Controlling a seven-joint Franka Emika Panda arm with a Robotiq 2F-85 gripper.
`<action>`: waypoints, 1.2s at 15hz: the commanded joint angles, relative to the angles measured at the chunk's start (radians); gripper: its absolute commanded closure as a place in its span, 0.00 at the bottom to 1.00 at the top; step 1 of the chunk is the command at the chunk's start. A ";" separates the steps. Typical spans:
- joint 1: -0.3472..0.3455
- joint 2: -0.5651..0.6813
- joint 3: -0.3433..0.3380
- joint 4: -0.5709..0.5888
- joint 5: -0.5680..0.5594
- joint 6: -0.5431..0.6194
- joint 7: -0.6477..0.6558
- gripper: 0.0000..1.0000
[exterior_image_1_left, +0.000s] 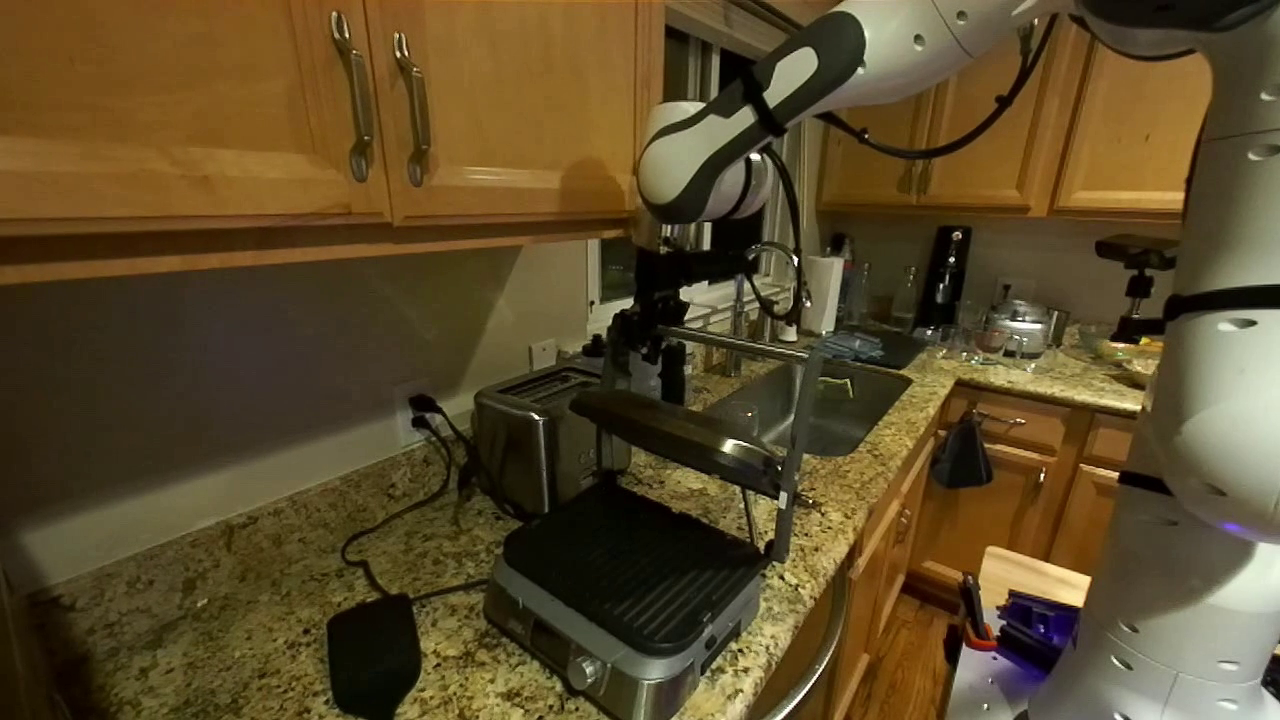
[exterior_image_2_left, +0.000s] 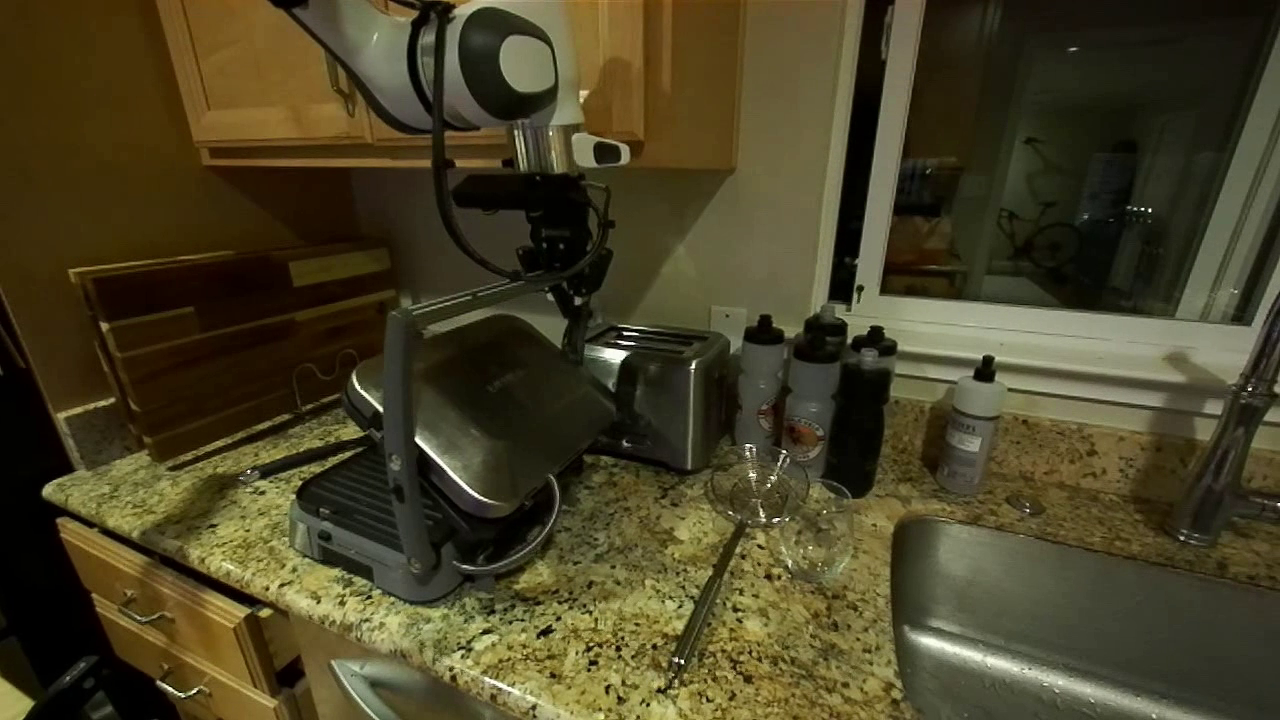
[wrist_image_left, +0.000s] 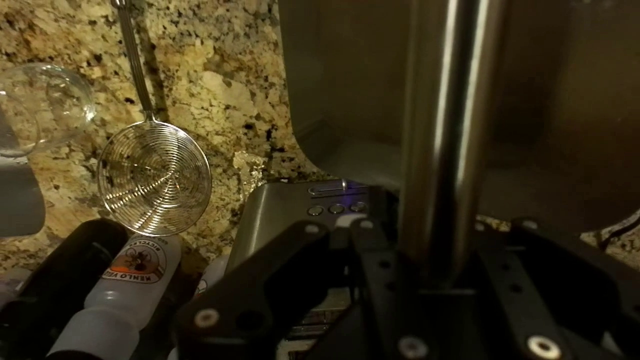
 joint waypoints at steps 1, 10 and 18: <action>0.074 -0.033 0.048 -0.056 -0.033 0.047 0.115 0.98; 0.240 0.086 0.160 0.027 -0.137 0.055 0.307 0.98; 0.282 0.181 0.153 0.098 -0.147 0.051 0.310 0.98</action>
